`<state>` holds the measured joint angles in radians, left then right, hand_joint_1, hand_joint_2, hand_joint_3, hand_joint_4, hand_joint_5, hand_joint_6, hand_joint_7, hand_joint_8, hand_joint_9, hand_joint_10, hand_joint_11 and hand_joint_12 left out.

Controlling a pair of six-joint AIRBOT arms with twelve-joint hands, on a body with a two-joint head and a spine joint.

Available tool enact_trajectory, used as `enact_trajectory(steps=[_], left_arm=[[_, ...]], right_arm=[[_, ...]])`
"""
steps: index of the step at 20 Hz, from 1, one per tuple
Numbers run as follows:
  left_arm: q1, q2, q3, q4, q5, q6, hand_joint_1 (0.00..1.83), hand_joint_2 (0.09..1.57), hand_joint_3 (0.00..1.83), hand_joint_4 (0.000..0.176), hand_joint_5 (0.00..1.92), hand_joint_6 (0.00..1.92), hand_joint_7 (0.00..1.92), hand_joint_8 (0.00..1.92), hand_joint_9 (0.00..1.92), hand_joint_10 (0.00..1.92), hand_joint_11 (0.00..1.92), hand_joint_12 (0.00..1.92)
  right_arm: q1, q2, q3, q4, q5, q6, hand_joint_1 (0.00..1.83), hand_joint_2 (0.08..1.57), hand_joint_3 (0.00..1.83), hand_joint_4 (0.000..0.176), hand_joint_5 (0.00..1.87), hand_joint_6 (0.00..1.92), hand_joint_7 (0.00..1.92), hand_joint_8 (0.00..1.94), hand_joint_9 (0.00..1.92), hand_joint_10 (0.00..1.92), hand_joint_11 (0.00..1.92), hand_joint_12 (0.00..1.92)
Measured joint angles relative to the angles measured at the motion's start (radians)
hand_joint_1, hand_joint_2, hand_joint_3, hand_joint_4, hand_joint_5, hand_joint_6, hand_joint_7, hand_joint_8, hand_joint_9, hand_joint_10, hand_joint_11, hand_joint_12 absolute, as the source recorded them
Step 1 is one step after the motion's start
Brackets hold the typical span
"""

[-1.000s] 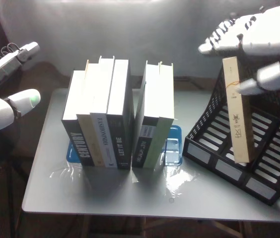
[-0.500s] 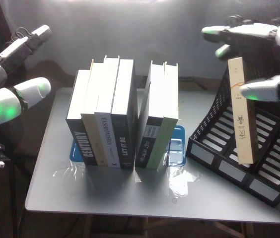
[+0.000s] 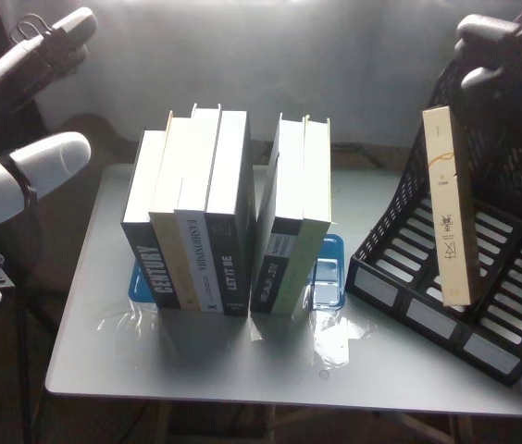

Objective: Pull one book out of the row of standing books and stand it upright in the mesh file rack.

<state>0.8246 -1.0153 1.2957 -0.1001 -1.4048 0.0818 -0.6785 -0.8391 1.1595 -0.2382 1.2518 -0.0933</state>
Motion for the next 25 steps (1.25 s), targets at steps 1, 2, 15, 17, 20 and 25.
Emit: enact_trajectory(steps=[1, 2, 15, 17, 20, 25], left_arm=[[0.0, 0.008, -0.01, 0.0, -0.016, 0.0, 0.54, 1.38, 0.0, 0.012, 0.0, 0.0, 0.01, 0.0, 0.15, 0.0, 0.0, 0.48], [0.0, 0.01, -0.013, 0.004, -0.027, 0.0, 0.7, 1.39, 0.0, 0.0, 0.0, 0.0, 0.07, 0.01, 0.19, 0.01, 0.0, 0.57], [0.01, 0.189, -0.135, -0.006, -0.166, 0.0, 0.0, 1.5, 0.0, 0.0, 0.36, 0.14, 0.45, 0.0, 0.31, 0.14, 0.0, 0.89], [0.01, 0.198, -0.138, -0.019, -0.185, 0.0, 0.04, 1.39, 0.0, 0.067, 0.42, 0.27, 0.42, 0.0, 0.29, 0.1, 0.0, 0.7], [0.023, 0.199, -0.161, -0.055, -0.2, 0.0, 0.16, 1.35, 0.0, 0.038, 0.41, 0.76, 0.68, 0.1, 0.51, 0.45, 0.07, 1.37], [0.026, 0.188, -0.175, -0.048, -0.21, 0.0, 0.62, 1.5, 0.0, 0.116, 0.38, 1.9, 0.3, 1.44, 0.18, 1.37, 0.0, 1.71]], right_arm=[[-0.026, 0.025, -0.018, 0.03, 0.038, -0.018, 0.73, 1.1, 0.0, 0.033, 0.0, 0.0, 0.01, 0.0, 0.19, 0.25, 0.0, 1.13], [-0.039, 0.037, -0.026, 0.042, 0.056, -0.029, 0.76, 1.11, 0.0, 0.033, 0.0, 0.0, 0.0, 0.0, 0.14, 0.14, 0.0, 0.98], [-0.137, 0.161, -0.2, 0.18, 0.302, -0.235, 0.87, 1.46, 0.01, 0.063, 0.01, 0.92, 0.38, 0.03, 0.39, 0.42, 0.01, 1.42], [-0.168, 0.177, -0.215, 0.24, 0.323, -0.254, 0.54, 1.47, 0.0, 0.0, 0.0, 0.15, 0.31, 0.02, 0.24, 1.09, 0.25, 1.59], [-0.175, 0.187, -0.233, 0.287, 0.37, -0.269, 0.6, 1.4, 0.0, 0.0, 0.07, 0.51, 0.33, 0.03, 0.24, 1.06, 0.28, 1.49], [-0.195, 0.184, -0.281, 0.328, 0.396, -0.269, 0.66, 1.48, 0.0, 0.059, 0.35, 1.84, 0.35, 1.05, 0.38, 1.51, 0.44, 1.91]])
